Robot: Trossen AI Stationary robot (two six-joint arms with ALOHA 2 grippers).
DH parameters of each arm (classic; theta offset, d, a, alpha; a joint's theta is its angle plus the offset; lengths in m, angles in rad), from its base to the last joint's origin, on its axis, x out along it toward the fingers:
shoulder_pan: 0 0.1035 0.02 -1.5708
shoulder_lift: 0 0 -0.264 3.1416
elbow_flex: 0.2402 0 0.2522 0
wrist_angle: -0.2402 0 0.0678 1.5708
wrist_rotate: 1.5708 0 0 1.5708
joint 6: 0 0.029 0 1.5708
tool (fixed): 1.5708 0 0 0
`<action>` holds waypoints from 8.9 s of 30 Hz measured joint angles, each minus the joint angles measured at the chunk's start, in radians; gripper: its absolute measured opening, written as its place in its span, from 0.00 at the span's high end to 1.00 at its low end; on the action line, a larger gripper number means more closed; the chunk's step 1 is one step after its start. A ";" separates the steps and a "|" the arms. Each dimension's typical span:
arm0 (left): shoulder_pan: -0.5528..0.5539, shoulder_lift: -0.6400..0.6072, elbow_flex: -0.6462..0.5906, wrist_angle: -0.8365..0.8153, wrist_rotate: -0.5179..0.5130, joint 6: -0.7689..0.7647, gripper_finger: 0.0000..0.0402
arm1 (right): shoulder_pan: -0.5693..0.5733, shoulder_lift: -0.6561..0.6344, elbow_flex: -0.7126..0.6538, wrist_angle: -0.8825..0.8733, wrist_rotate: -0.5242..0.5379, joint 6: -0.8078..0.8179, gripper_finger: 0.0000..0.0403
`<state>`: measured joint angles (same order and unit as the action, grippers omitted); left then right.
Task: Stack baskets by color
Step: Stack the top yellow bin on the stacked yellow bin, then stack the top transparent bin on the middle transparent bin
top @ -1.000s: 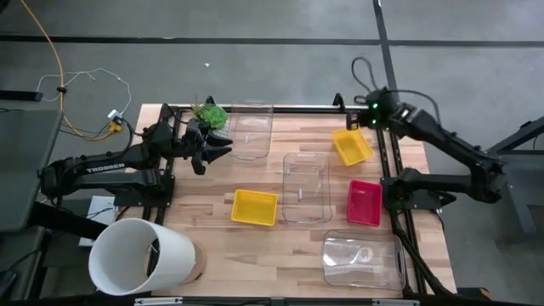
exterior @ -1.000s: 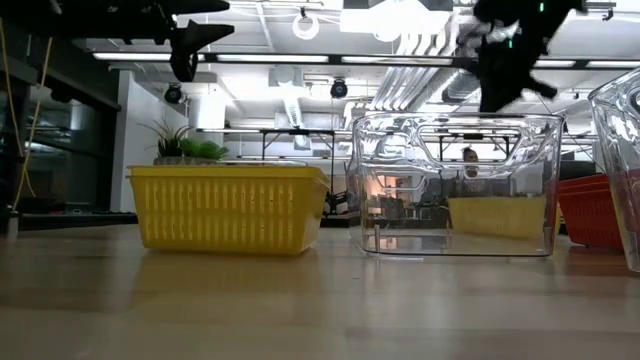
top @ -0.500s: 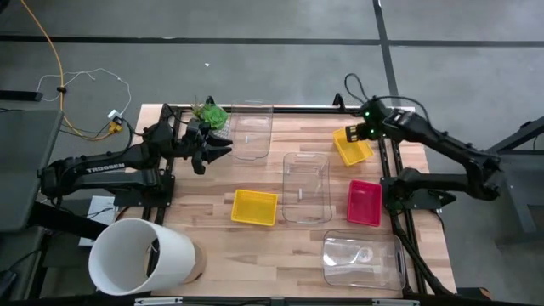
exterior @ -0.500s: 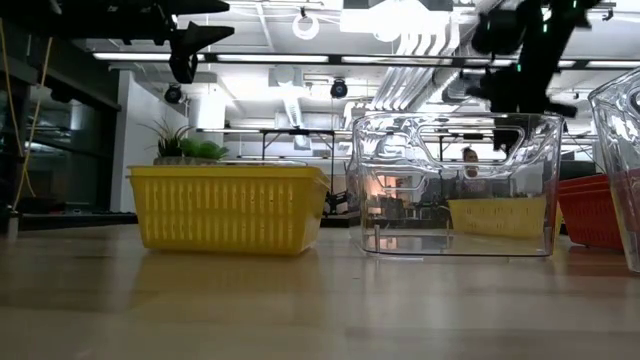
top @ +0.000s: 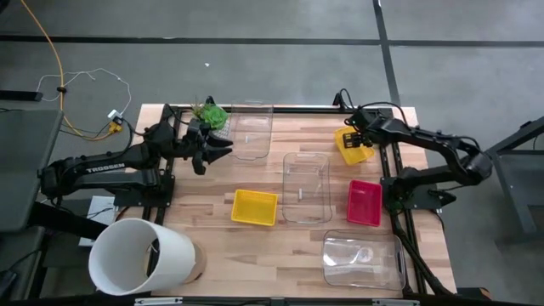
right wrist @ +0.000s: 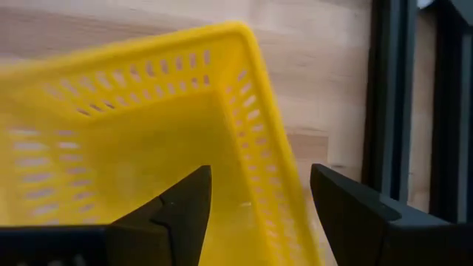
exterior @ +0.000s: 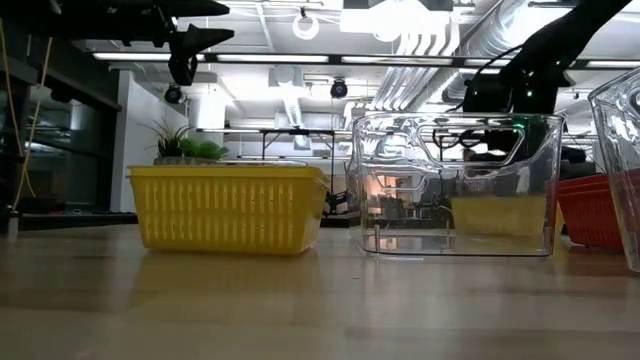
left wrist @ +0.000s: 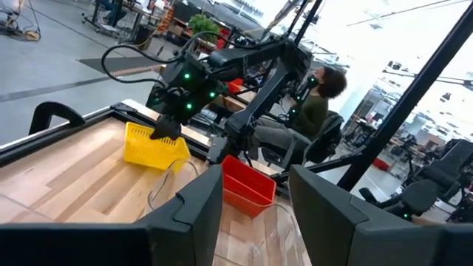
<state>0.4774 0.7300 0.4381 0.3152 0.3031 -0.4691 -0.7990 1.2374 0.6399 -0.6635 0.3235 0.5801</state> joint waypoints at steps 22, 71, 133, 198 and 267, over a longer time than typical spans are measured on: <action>0.000 0.000 0.000 -0.006 0.000 0.000 0.64 | 0.008 0.095 0.000 0.017 -0.052 -0.119 0.95; 0.000 0.000 0.001 0.340 0.000 0.002 0.64 | 0.830 0.778 0.930 0.285 -0.363 -0.356 1.00; -0.002 0.275 0.380 -0.462 -0.138 0.092 0.71 | 0.665 -0.100 0.124 0.646 -0.177 0.058 0.43; -0.106 0.724 0.534 -0.846 -0.354 0.824 0.38 | 0.658 -0.234 0.127 0.968 -0.314 -0.002 0.43; -0.731 1.062 1.249 -0.879 -0.688 0.503 1.00 | 0.660 -0.614 0.126 0.936 -0.016 -0.198 0.43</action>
<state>-0.2532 1.7921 1.6870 -0.5642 -0.3845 0.0336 -0.1394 0.6233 0.7654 0.2728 0.3074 0.3819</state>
